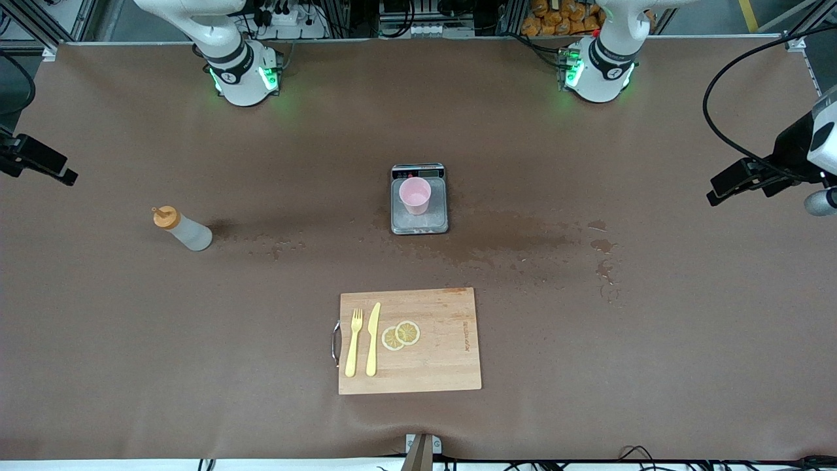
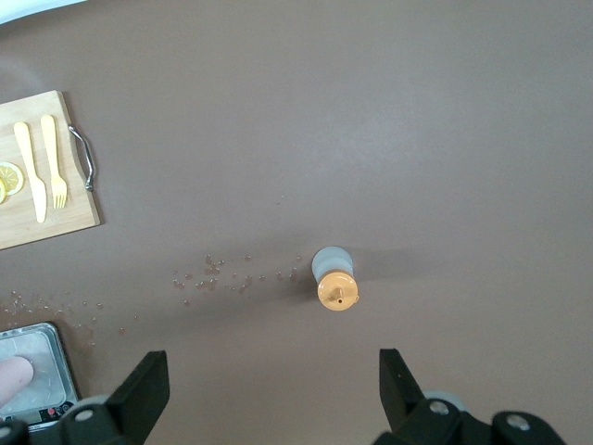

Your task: Add sauce to pink cup with both arms

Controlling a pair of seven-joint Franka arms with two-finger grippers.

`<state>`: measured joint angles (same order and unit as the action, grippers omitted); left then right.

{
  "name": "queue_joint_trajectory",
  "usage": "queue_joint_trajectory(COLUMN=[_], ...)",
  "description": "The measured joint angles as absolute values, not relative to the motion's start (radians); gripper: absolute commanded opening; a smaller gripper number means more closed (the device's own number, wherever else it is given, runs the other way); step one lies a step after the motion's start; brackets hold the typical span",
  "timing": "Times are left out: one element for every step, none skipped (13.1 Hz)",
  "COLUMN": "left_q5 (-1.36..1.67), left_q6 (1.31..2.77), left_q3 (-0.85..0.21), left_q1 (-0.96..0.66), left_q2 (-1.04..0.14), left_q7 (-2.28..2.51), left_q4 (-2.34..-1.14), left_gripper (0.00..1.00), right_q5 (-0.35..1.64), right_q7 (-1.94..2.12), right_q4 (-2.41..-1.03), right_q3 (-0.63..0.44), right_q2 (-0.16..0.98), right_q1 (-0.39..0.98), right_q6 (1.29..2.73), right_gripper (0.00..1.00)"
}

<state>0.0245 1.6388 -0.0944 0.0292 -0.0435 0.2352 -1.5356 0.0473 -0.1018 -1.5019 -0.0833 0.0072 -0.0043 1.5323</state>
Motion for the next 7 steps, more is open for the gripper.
queue_joint_trajectory(left_q5=[0.016,0.013,0.013,0.013,0.013,0.013,0.013], left_q6=[1.626,1.613,1.604,1.595,1.587,1.583,1.581], left_q3=[-0.094,-0.095,-0.095,-0.095,-0.096,-0.096,-0.096], left_q1=[0.029,0.029,0.029,0.029,0.029,0.029,0.029], left_q2=[-0.043,-0.042,-0.040,-0.039,-0.038,-0.038,-0.038], left_q7=[0.235,0.234,0.233,0.232,0.225,0.205,0.184], left_q4=[-1.528,-1.520,-1.516,-1.514,-1.514,-1.513,-1.513], left_gripper=[1.00,1.00,1.00,1.00,1.00,1.00,1.00], right_q5=[0.047,0.047,0.047,0.046,0.046,0.046,0.046], right_q7=[-0.097,-0.093,-0.084,-0.067,-0.057,-0.050,-0.045], right_q4=[-1.502,-1.502,-1.503,-1.504,-1.504,-1.504,-1.504], right_q3=[-0.083,-0.083,-0.083,-0.083,-0.083,-0.083,-0.083], right_q2=[0.007,0.007,0.007,0.007,0.007,0.007,0.007], right_q1=[-0.004,-0.003,-0.003,-0.003,-0.003,-0.003,-0.003], right_q6=[1.533,1.533,1.533,1.533,1.533,1.533,1.533], right_gripper=[1.00,1.00,1.00,1.00,1.00,1.00,1.00])
